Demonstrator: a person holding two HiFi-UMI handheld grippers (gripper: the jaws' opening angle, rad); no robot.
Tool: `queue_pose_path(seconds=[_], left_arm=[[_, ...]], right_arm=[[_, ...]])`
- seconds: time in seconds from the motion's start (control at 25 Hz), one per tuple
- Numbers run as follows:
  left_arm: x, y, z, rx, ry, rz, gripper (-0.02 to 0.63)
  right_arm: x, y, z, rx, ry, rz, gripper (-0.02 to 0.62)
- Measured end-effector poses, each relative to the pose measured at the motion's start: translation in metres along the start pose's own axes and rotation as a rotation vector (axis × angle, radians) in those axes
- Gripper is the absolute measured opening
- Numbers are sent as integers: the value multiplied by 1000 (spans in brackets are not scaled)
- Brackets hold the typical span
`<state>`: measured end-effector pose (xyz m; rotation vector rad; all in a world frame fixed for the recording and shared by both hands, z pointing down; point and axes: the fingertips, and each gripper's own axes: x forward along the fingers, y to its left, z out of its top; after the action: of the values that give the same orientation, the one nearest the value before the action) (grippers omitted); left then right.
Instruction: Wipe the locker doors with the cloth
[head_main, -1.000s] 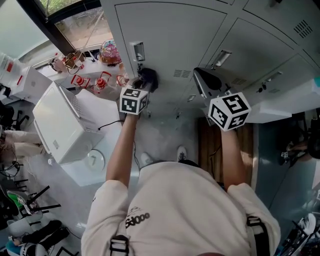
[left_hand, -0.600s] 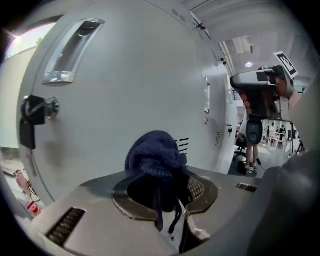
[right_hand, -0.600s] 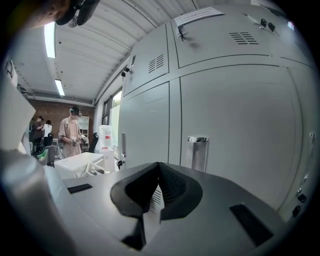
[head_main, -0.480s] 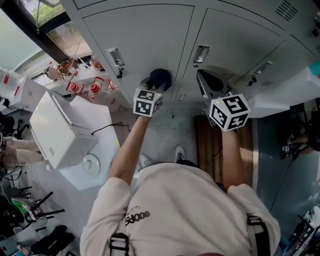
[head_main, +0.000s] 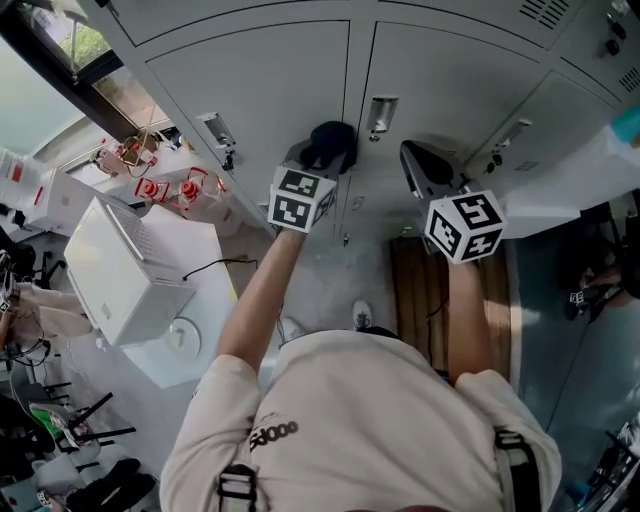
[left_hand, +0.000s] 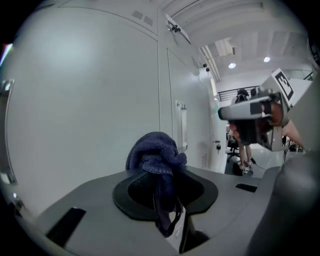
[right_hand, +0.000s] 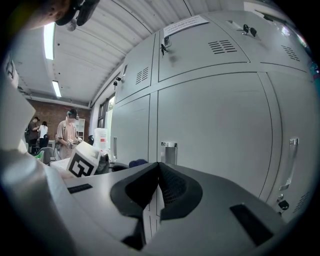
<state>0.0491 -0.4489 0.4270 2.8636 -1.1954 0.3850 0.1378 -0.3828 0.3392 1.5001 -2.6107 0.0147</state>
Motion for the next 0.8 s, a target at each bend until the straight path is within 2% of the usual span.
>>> queue_pose_path(seconds=[0.32, 0.48, 0.64, 0.8], left_arm=[[-27, 0, 115, 76, -158, -46, 100], [-42, 3, 164, 93, -226, -102, 100], [-63, 18, 190, 91, -272, -124, 100], [-90, 46, 195, 79, -301, -78, 100]], right_arm=[[-7, 8, 17, -21, -33, -1, 9], [-12, 10, 31, -34, -52, -14, 9], [-12, 17, 45, -42, -73, -17, 9], [-7, 29, 55, -51, -91, -4, 9]])
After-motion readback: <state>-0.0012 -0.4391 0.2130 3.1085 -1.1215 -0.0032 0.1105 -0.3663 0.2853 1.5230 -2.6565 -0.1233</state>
